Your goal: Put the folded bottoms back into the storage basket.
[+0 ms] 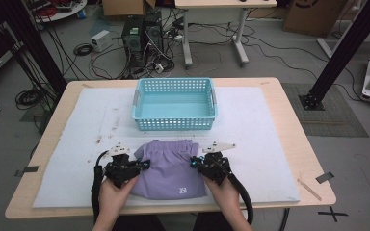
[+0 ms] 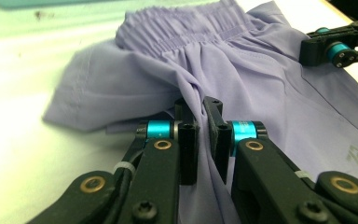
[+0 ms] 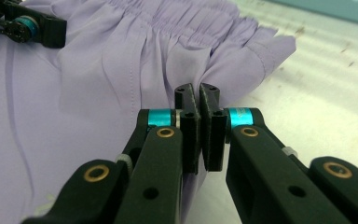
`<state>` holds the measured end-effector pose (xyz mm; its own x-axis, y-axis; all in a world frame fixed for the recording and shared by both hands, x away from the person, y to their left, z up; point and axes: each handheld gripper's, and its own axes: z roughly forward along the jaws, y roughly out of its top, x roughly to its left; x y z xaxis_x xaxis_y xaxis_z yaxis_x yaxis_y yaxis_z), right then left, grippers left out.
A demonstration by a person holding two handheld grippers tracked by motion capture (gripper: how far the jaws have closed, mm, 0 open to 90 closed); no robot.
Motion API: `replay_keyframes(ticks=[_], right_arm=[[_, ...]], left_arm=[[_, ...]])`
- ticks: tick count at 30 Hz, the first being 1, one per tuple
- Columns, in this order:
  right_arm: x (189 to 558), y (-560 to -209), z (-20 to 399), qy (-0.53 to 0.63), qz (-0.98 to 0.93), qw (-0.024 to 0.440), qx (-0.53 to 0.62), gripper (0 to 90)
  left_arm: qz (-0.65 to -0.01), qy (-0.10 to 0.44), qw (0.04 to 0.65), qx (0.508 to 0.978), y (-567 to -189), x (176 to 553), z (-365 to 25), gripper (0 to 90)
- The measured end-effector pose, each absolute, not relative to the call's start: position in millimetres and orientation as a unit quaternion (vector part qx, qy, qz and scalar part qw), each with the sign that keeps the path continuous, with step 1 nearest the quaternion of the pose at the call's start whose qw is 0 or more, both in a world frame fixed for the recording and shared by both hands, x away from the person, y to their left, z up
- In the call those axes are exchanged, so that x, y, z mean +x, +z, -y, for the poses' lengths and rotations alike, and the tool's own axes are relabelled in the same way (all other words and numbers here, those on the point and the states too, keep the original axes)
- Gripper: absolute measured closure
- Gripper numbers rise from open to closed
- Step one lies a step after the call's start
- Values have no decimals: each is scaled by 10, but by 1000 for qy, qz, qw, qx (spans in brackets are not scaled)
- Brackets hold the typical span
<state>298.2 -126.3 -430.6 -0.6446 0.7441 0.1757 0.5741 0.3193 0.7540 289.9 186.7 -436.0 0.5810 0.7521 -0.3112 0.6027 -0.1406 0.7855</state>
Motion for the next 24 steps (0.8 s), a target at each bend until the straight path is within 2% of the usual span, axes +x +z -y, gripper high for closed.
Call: replay_keyframes(ticks=[11, 24], right_arm=[[2972, -4164, 1312, 432, -801, 110, 400, 883], [3021, -3865, 1345, 457, -790, 123, 389, 883]], left_arm=[[-440, 89, 485, 750, -4248, 2889, -1852, 853], [-421, 109, 503, 747, -3894, 2949, -1855, 853]])
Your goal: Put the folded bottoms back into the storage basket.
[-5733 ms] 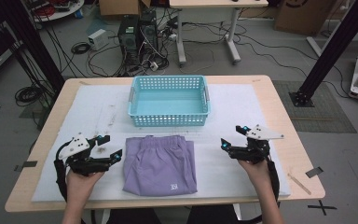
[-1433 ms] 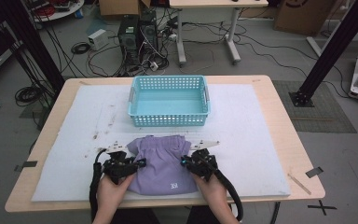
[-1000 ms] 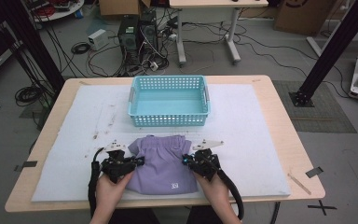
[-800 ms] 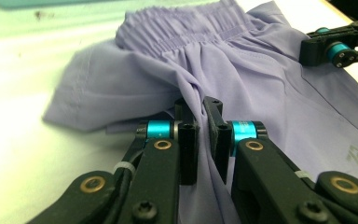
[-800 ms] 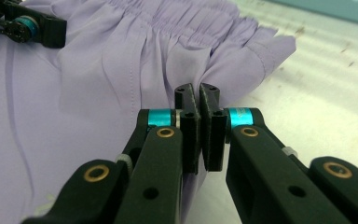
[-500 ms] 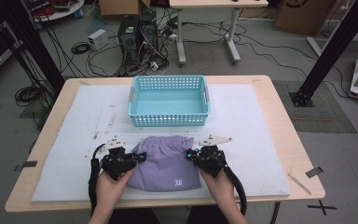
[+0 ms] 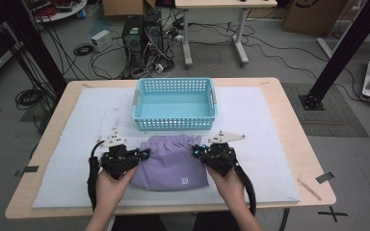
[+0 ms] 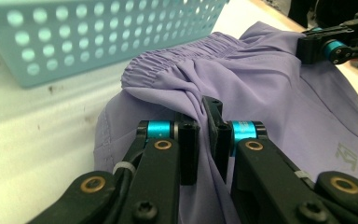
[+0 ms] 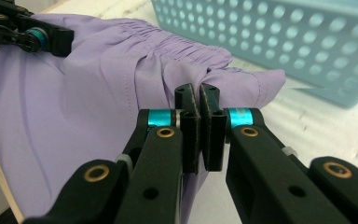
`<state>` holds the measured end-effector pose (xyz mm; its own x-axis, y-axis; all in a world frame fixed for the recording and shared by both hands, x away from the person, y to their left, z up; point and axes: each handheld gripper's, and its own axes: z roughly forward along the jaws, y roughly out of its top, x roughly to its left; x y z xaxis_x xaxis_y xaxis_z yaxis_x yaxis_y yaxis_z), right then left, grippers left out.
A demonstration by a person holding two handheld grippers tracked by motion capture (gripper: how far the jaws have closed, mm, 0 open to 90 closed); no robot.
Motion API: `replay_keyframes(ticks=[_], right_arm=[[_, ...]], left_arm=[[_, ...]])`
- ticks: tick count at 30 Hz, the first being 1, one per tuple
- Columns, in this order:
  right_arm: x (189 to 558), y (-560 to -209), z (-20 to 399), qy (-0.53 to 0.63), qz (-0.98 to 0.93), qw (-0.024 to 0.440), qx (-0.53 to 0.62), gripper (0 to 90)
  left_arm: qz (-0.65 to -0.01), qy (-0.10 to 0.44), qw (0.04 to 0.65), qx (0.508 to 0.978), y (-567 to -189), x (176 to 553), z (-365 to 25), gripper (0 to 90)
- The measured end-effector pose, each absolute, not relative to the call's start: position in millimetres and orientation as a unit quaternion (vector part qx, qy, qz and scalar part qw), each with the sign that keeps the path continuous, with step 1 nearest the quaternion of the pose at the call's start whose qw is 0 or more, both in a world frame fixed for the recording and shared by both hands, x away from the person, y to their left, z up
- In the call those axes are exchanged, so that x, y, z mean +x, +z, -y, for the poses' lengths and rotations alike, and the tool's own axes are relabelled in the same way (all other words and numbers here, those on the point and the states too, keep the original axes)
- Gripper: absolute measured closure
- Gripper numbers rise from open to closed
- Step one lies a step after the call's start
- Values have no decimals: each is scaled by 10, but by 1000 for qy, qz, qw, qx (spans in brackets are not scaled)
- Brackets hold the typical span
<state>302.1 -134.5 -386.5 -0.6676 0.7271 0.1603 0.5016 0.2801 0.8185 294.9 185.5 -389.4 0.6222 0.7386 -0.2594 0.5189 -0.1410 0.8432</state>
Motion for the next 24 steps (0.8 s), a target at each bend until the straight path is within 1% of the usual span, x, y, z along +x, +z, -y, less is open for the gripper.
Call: replay_keyframes(ticks=[13, 19, 24], right_arm=[[3307, -3391, 1371, 475, -779, 151, 379, 883], [3463, -3257, 1374, 476, -775, 163, 381, 883], [3637, -3170, 1375, 476, -770, 178, 386, 883]], left_arm=[[-403, 136, 510, 747, -3416, 3228, -1814, 853], [-397, 153, 509, 749, -3251, 3405, -1776, 852], [-392, 149, 507, 753, -3145, 3568, -1736, 852]])
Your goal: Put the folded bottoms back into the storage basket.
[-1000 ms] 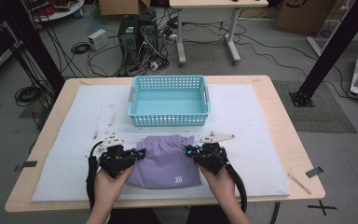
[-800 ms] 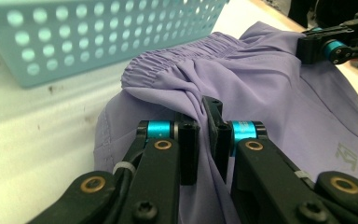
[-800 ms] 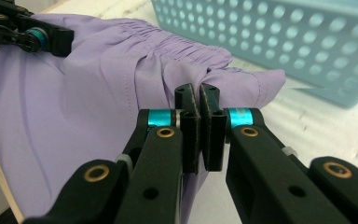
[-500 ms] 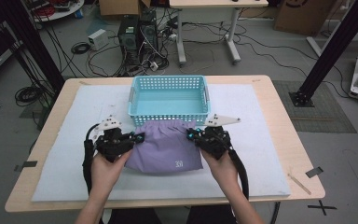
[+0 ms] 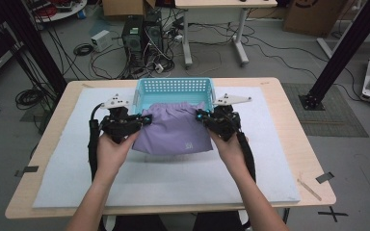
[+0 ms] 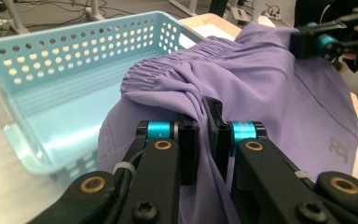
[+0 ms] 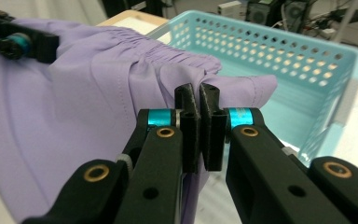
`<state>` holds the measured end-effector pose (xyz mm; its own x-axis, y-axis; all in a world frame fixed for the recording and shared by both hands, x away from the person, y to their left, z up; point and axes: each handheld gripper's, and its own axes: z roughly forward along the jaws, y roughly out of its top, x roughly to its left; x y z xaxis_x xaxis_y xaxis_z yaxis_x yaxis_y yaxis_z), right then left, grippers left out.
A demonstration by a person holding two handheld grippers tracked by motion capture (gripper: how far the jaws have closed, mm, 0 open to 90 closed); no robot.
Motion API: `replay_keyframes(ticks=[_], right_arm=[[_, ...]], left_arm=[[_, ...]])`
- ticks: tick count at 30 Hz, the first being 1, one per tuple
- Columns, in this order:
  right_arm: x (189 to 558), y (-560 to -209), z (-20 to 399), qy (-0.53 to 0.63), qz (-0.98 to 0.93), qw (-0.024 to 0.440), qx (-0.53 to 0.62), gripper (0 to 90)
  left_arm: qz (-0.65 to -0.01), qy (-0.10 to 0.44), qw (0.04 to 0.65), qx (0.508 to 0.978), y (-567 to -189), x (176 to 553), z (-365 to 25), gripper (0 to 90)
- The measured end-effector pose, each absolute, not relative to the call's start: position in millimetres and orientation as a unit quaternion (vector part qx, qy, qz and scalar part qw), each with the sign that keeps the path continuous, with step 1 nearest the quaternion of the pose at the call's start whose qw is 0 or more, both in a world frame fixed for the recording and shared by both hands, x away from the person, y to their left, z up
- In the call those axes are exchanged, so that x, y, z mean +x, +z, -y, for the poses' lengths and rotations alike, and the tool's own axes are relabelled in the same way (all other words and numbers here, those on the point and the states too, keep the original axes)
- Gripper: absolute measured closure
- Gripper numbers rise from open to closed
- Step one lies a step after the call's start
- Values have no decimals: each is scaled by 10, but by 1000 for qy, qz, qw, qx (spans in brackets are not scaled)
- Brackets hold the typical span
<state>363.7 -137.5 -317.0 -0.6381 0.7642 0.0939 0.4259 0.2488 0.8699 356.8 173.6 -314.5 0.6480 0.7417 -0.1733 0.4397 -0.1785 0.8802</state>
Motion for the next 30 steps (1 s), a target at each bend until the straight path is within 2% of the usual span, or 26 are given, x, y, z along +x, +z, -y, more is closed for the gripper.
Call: replay_keyframes(ticks=[17, 30], right_arm=[[4275, -3077, 1306, 467, -762, 186, 408, 883], [4720, -3088, 1243, 460, -757, 201, 418, 883]], left_arm=[[-399, 188, 488, 753, -3087, 4240, -1691, 853], [-411, 197, 476, 752, -3151, 4741, -1677, 852]])
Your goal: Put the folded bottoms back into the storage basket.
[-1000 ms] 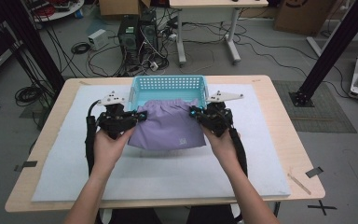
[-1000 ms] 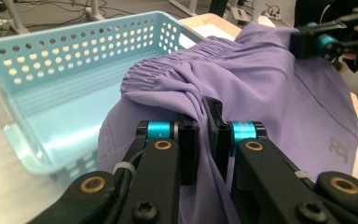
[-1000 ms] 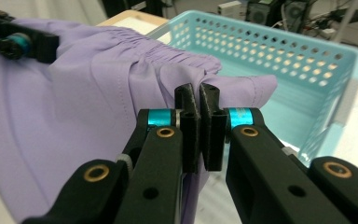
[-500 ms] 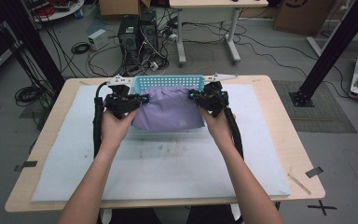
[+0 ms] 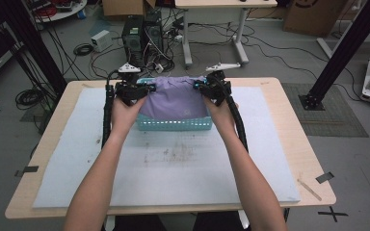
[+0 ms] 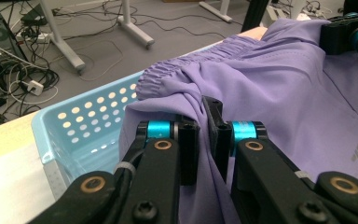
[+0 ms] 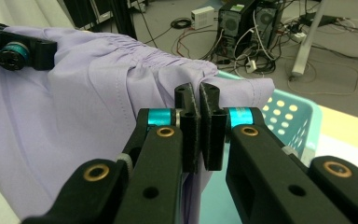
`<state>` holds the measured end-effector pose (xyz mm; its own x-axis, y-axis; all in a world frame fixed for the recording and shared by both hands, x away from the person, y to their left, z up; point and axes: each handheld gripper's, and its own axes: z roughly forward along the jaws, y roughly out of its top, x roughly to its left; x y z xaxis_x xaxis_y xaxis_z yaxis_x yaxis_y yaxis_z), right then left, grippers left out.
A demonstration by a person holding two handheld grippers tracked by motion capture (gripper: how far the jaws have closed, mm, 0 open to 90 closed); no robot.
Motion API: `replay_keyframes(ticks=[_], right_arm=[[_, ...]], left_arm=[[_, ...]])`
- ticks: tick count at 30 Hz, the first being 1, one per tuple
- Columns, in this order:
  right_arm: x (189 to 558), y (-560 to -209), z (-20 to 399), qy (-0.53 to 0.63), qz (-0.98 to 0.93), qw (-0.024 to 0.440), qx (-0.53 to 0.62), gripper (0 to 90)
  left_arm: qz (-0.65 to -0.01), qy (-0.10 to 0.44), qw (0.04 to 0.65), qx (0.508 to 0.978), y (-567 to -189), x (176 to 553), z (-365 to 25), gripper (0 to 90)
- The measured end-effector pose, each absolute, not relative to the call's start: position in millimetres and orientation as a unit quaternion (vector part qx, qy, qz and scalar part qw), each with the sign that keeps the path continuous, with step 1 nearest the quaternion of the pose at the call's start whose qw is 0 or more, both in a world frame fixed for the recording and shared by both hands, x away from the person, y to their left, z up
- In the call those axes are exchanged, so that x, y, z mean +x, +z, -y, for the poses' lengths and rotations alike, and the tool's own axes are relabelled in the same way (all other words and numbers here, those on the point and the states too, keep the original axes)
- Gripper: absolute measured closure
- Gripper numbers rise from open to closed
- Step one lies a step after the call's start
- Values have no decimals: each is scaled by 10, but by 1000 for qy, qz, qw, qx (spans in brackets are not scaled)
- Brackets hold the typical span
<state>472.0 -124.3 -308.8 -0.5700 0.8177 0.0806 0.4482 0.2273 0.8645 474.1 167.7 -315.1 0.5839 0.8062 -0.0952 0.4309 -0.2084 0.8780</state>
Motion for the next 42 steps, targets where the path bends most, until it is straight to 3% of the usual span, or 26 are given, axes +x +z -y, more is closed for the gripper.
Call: replay_keyframes(ticks=[18, 20, 21, 24, 26, 29, 42], right_arm=[[5092, -3340, 1136, 423, -761, 228, 435, 882], [5117, -3363, 1121, 419, -763, 228, 436, 856], [5132, -3383, 1119, 414, -764, 230, 439, 772], [5162, -3424, 1162, 400, -760, 230, 457, 628], [5150, -3426, 1205, 399, -759, 230, 460, 611], [5095, -3405, 1262, 401, -759, 238, 454, 556], [4688, -3265, 1514, 434, -758, 256, 414, 486]], left_arm=[[-424, 209, 445, 761, -3481, 5169, -1605, 835], [-435, 224, 427, 761, -3518, 5197, -1592, 722], [-442, 228, 418, 760, -3537, 5210, -1601, 629], [-459, 221, 413, 755, -3573, 5231, -1667, 532], [-462, 225, 411, 753, -3576, 5216, -1702, 444], [-451, 240, 414, 754, -3569, 5150, -1738, 433], [-401, 264, 445, 756, -3392, 4652, -1879, 374]])
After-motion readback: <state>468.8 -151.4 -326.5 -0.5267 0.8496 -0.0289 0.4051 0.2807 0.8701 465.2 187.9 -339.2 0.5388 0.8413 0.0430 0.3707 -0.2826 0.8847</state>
